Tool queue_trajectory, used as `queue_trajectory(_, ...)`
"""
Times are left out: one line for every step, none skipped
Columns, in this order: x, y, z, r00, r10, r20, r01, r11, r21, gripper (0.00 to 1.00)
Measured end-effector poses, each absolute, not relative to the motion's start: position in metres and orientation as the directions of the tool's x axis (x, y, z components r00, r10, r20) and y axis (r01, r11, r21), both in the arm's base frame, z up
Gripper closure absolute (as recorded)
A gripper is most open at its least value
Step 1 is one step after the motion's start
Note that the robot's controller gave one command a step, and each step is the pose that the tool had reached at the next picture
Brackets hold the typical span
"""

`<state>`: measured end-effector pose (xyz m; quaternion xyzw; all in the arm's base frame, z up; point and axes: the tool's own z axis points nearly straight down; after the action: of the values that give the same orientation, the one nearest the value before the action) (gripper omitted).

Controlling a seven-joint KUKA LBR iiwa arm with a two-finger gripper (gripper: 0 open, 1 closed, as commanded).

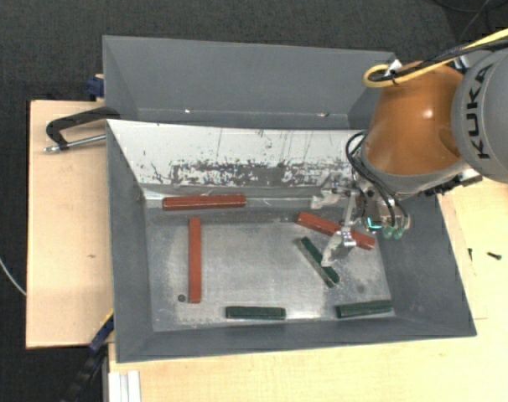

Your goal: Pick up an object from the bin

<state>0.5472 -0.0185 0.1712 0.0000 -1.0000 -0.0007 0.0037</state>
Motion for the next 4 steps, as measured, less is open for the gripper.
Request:
queue_trajectory(0.548,-0.019,0.175,-1.000,-0.001,0.000,-0.001,1.000,0.001,0.00)
queue_trajectory(0.545,-0.025,0.134,-0.992,0.125,-0.003,0.125,0.992,0.002,0.00)
queue_trajectory(0.548,-0.034,0.073,-0.989,0.148,-0.003,0.148,0.989,0.003,0.00)
queue_trajectory(0.546,-0.032,0.081,-0.989,0.148,-0.004,0.148,0.989,0.001,0.00)
